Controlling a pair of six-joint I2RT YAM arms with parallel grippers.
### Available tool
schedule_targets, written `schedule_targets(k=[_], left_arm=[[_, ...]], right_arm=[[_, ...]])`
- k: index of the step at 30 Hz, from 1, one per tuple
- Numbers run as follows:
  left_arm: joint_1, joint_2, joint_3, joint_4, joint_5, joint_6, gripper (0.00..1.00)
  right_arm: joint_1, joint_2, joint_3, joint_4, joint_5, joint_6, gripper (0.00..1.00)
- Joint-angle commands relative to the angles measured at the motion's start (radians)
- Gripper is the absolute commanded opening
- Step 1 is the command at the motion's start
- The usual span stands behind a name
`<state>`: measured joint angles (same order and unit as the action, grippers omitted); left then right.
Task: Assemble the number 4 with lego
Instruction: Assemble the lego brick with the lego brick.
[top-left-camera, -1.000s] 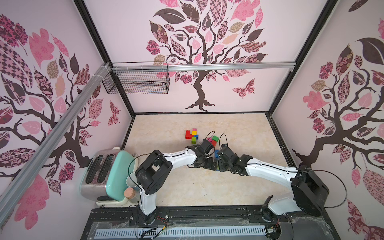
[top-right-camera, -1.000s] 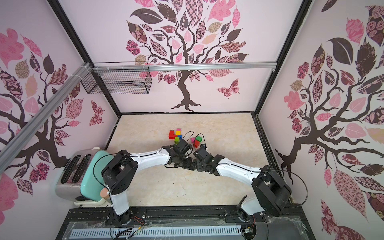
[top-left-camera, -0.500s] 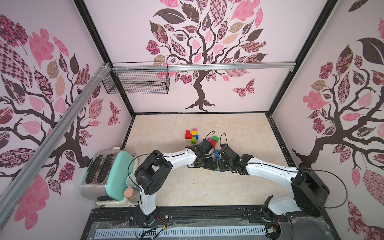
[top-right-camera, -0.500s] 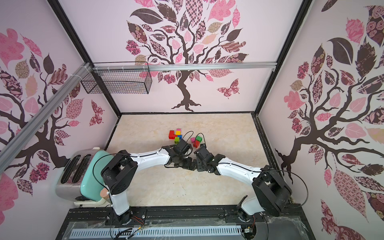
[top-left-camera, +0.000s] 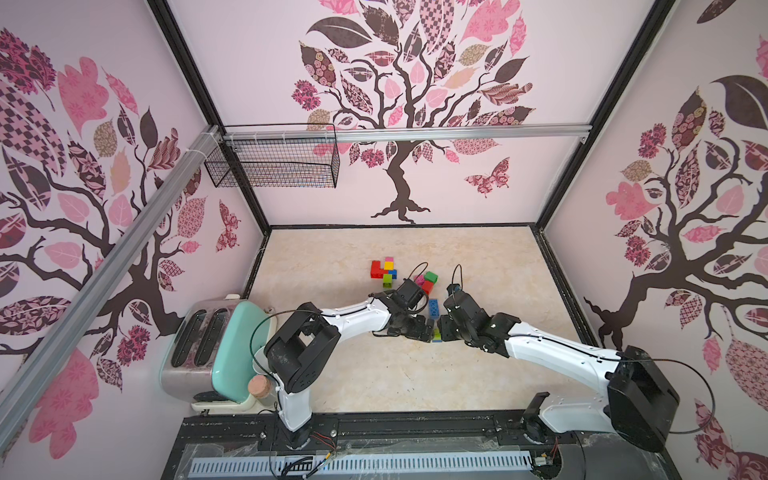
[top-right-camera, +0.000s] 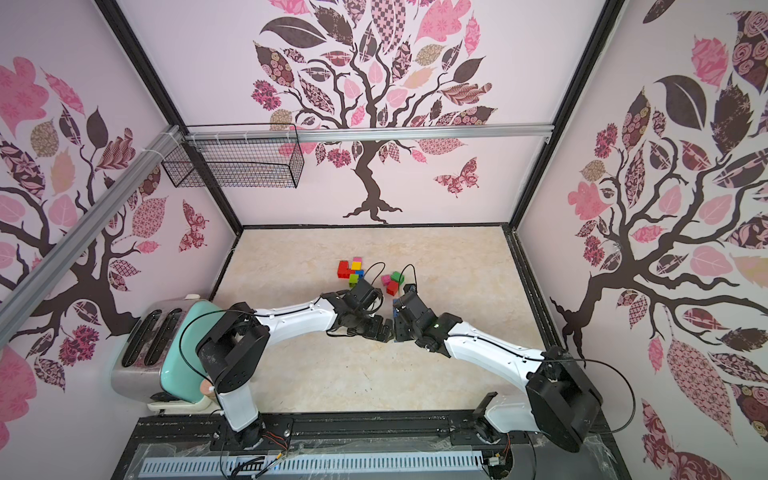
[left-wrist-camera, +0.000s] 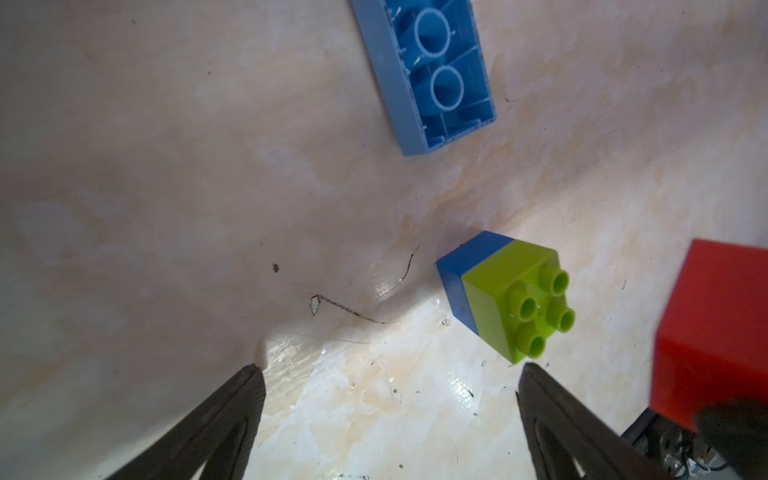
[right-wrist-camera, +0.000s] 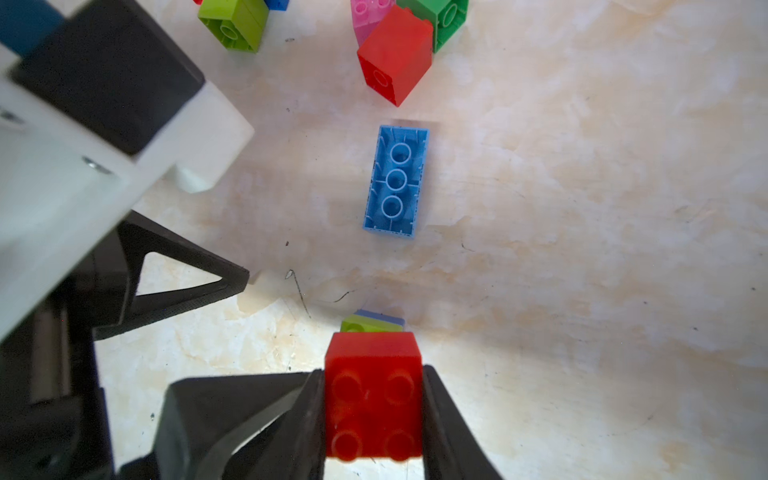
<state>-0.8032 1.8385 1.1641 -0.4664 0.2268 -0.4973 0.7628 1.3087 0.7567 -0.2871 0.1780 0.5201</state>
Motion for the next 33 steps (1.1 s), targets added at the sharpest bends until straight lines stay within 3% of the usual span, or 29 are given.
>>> schedule_targets(k=[1,7,17,22,33], left_arm=[[0.002,0.020,0.017,-0.010,0.000,0.000,0.98],[0.002,0.030,0.018,-0.014,-0.002,-0.001,0.98],[0.004,0.053,0.025,-0.022,0.009,0.001,0.98],[0.004,0.060,0.025,-0.020,0.014,0.002,0.98],[0.007,0.048,0.016,-0.013,0.007,-0.002,0.98]], right_arm=[[0.003,0.029,-0.010,-0.002,-0.014,0.012,0.00],[0.002,0.099,0.007,-0.056,-0.071,0.028,0.00],[0.001,0.138,0.012,-0.121,0.011,0.052,0.00],[0.003,0.197,0.021,-0.119,-0.046,0.024,0.00],[0.009,0.284,0.025,-0.250,0.074,0.031,0.00]])
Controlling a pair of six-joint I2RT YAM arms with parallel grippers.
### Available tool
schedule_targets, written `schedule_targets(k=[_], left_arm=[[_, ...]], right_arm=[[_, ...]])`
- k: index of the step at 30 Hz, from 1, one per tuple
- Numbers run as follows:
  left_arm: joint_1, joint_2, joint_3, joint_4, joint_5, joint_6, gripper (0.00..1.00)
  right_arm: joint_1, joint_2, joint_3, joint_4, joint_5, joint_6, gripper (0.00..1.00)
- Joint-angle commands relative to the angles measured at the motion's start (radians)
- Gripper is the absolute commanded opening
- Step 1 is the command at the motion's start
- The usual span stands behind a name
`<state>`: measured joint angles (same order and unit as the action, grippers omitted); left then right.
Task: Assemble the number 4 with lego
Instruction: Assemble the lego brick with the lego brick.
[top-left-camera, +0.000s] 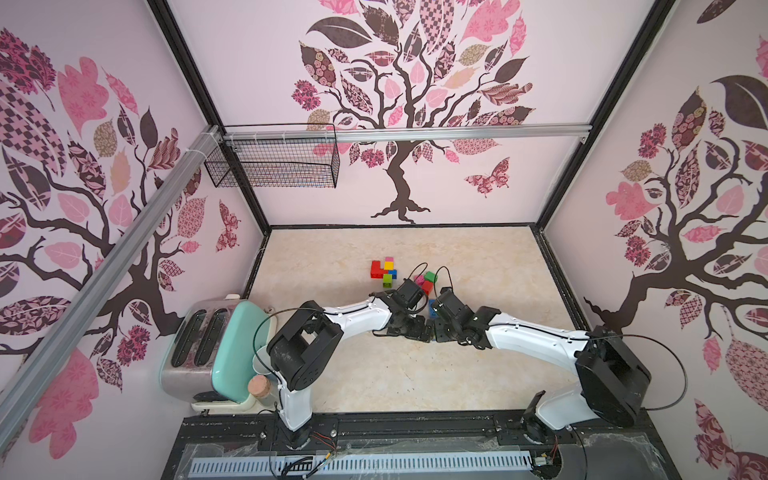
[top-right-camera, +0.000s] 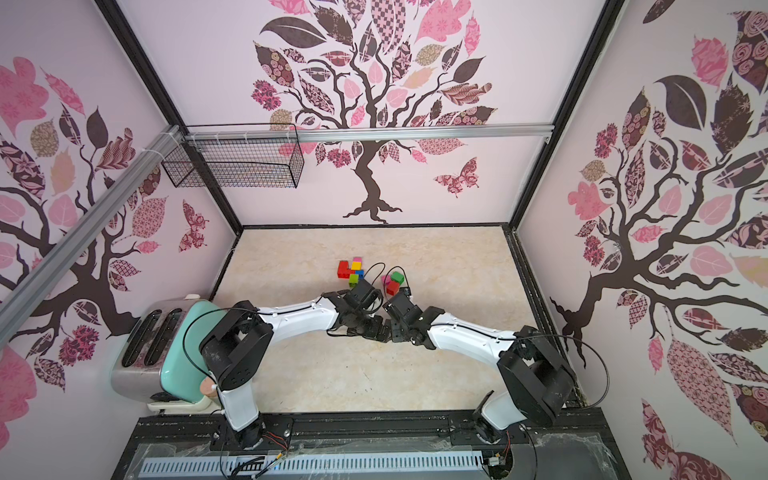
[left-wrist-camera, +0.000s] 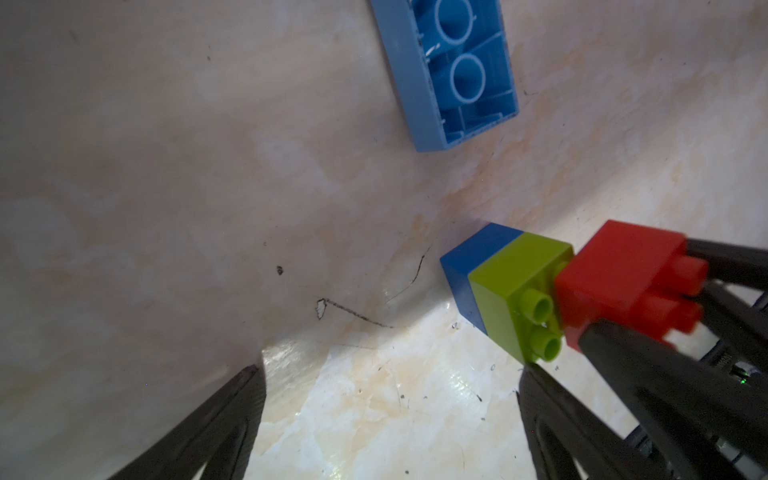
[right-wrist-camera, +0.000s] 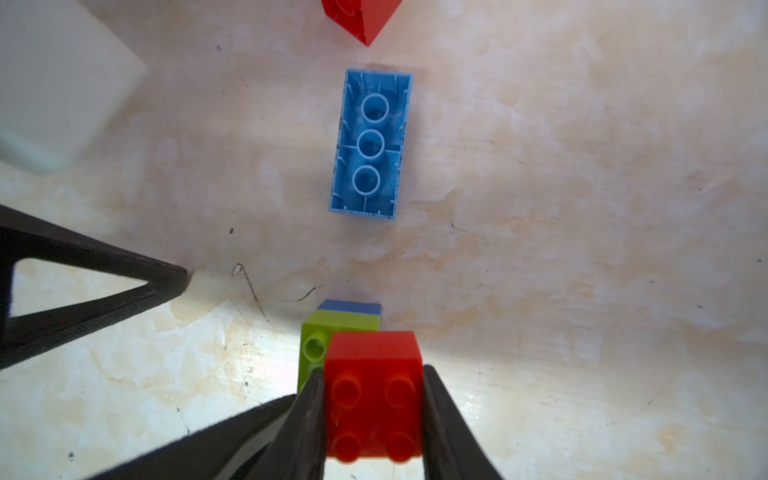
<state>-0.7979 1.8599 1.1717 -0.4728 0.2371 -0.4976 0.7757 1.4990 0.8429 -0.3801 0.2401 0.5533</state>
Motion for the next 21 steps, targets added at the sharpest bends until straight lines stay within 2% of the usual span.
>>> schedule_targets(k=[1,7,11,12,14,18,21], left_arm=[[0.004,0.021,0.003,-0.003,-0.009,-0.005,0.98],[0.037,0.011,-0.040,0.024,0.003,-0.035,0.98],[0.040,-0.001,-0.048,0.031,0.007,-0.036,0.98],[0.040,-0.007,-0.052,0.037,0.005,-0.034,0.98],[0.042,-0.027,-0.062,0.041,-0.003,-0.032,0.98],[0.042,-0.077,-0.086,0.039,-0.042,-0.039,0.98],[0.044,-0.125,-0.115,0.040,-0.095,-0.054,0.98]], right_arm=[[-0.004,0.102,-0.066,-0.160,0.009,-0.007,0.00],[-0.001,0.131,-0.073,-0.158,-0.012,-0.037,0.00],[0.001,0.083,-0.021,-0.163,-0.006,-0.041,0.00],[0.002,0.062,-0.007,-0.155,-0.022,-0.047,0.06],[0.000,0.008,0.030,-0.129,-0.055,-0.054,0.29],[-0.001,-0.079,0.087,-0.096,-0.033,-0.042,0.68],[-0.010,-0.100,0.100,-0.059,-0.006,-0.067,0.77]])
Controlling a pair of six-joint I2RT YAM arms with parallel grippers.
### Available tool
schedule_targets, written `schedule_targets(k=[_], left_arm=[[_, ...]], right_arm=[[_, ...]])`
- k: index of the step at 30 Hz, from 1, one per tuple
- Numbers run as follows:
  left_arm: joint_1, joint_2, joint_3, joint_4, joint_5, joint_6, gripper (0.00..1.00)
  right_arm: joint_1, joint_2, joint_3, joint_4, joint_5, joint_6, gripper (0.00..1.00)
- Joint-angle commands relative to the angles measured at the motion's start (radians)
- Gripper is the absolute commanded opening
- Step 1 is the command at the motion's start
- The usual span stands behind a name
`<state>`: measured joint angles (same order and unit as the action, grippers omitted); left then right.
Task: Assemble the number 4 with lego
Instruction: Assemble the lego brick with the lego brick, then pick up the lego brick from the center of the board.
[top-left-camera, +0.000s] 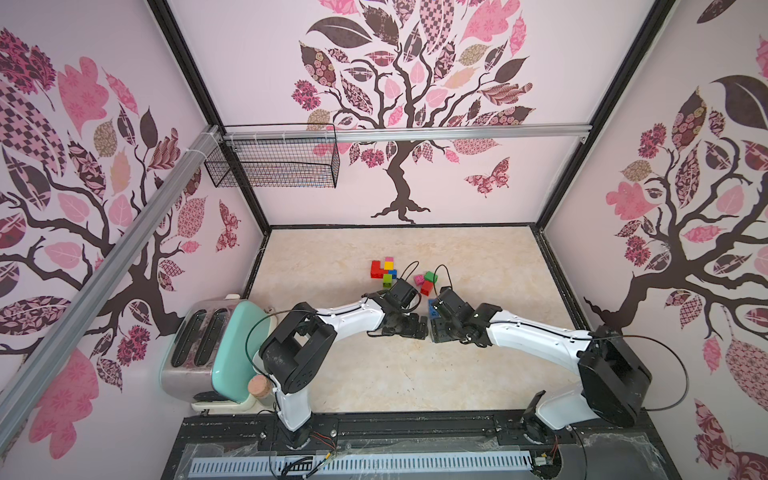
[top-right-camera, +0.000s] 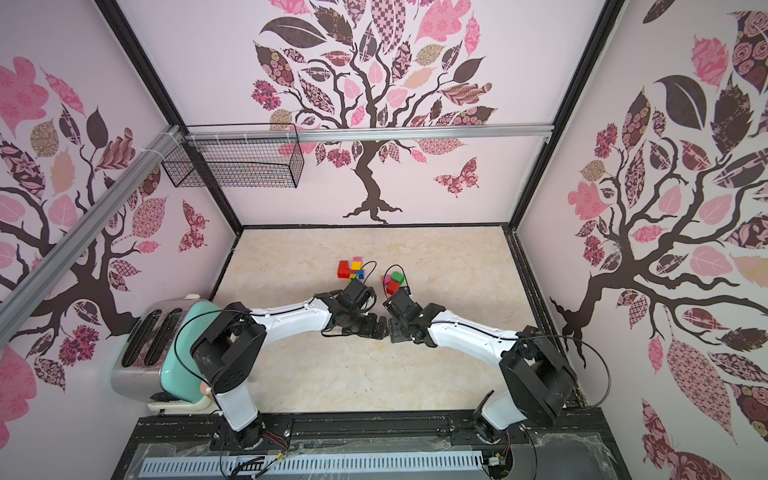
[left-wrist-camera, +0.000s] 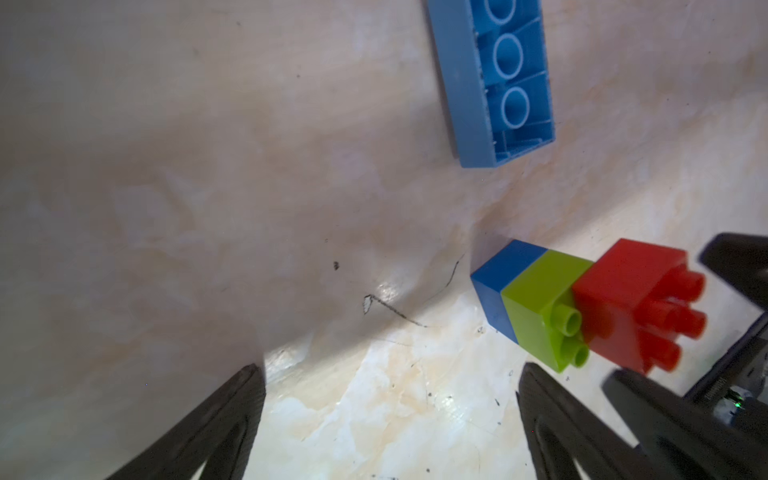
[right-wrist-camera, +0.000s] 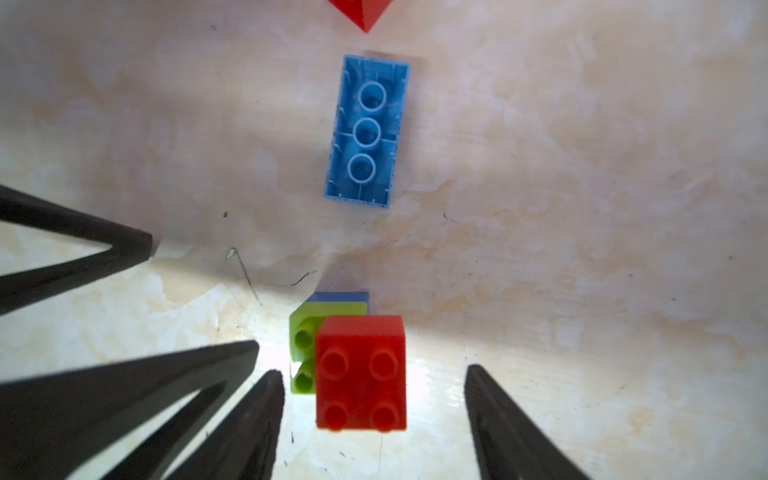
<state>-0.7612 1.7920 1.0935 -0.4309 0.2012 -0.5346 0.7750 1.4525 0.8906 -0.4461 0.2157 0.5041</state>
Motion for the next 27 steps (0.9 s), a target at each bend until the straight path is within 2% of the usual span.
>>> schedule_targets(k=[1,4,10,18,21,27], left_arm=[[0.008,-0.074,-0.048,0.002,-0.078,-0.025,0.98],[0.017,-0.124,-0.086,0.016,-0.123,-0.051,0.98],[0.043,-0.207,-0.156,0.029,-0.202,-0.104,0.98],[0.066,-0.337,-0.251,0.049,-0.296,-0.148,0.98],[0.074,-0.344,-0.257,0.046,-0.301,-0.148,0.98],[0.076,-0.339,-0.261,0.049,-0.295,-0.156,0.98]], right_arm=[[-0.020,-0.052,0.054,0.024,0.006,-0.025,0.78],[-0.050,-0.006,0.074,0.060,-0.021,-0.061,0.81],[-0.073,0.176,0.192,0.043,-0.027,-0.104,0.86],[-0.135,0.315,0.229,0.079,-0.097,-0.109,0.87],[-0.143,0.388,0.277,0.053,-0.128,-0.132,0.85],[-0.144,0.476,0.356,0.020,-0.096,-0.174,0.74]])
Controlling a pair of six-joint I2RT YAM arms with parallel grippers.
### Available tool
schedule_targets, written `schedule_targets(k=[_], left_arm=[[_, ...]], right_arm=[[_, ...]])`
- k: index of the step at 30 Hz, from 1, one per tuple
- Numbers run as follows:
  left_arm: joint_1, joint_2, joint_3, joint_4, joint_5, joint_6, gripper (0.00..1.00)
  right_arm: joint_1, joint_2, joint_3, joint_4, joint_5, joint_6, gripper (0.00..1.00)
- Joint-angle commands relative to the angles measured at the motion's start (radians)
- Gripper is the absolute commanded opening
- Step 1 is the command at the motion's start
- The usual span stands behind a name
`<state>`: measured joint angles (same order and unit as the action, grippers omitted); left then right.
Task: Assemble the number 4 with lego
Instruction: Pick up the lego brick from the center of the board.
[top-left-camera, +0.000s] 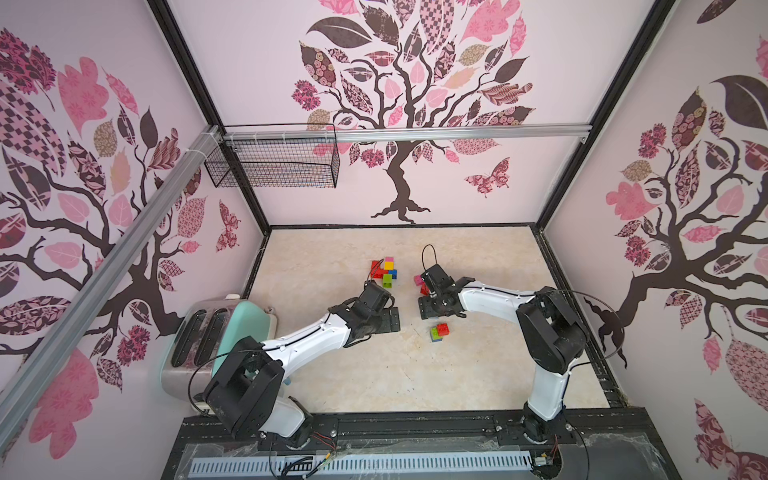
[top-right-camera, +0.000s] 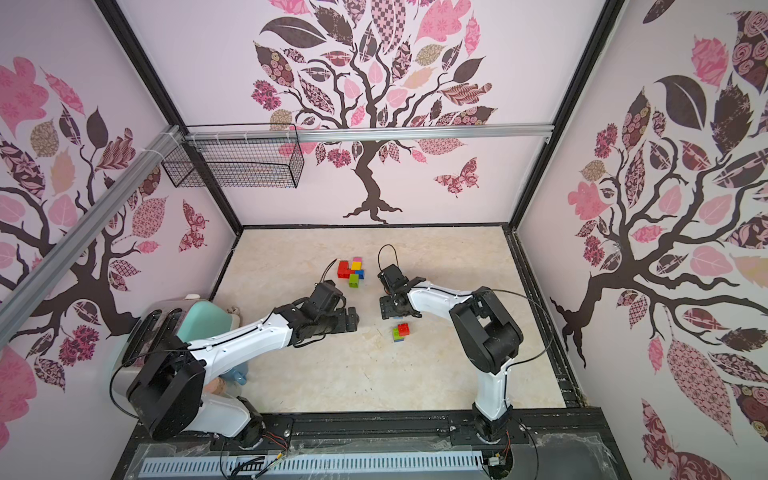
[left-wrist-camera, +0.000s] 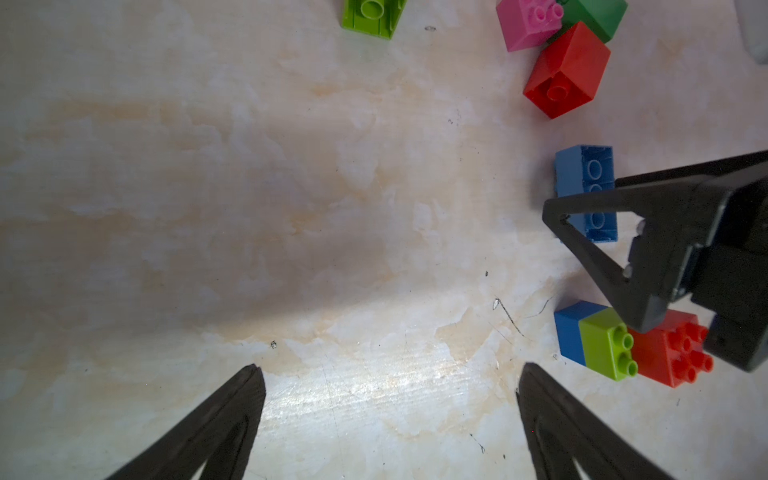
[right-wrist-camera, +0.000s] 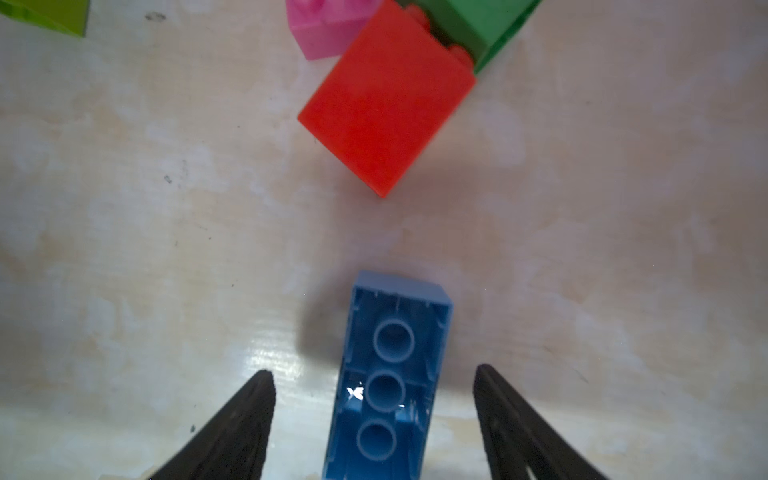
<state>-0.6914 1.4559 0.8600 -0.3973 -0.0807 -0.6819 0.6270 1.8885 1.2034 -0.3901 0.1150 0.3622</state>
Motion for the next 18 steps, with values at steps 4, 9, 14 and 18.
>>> schedule_targets(k=[4,9,14,18], left_arm=[[0.005,-0.002,-0.027,0.017,-0.011,-0.008,0.98],[0.005,-0.002,-0.030,0.024,-0.010,-0.011,0.98],[0.007,-0.012,-0.044,0.036,-0.016,-0.022,0.98],[0.022,-0.028,-0.057,0.043,-0.015,-0.022,0.98]], right_arm=[[0.004,0.063,0.064,-0.048,0.007,-0.045,0.63],[0.007,0.059,0.043,-0.058,0.005,-0.047,0.57],[0.015,0.057,0.009,-0.067,0.002,-0.050,0.54],[0.031,0.063,-0.001,-0.076,0.011,-0.075,0.49]])
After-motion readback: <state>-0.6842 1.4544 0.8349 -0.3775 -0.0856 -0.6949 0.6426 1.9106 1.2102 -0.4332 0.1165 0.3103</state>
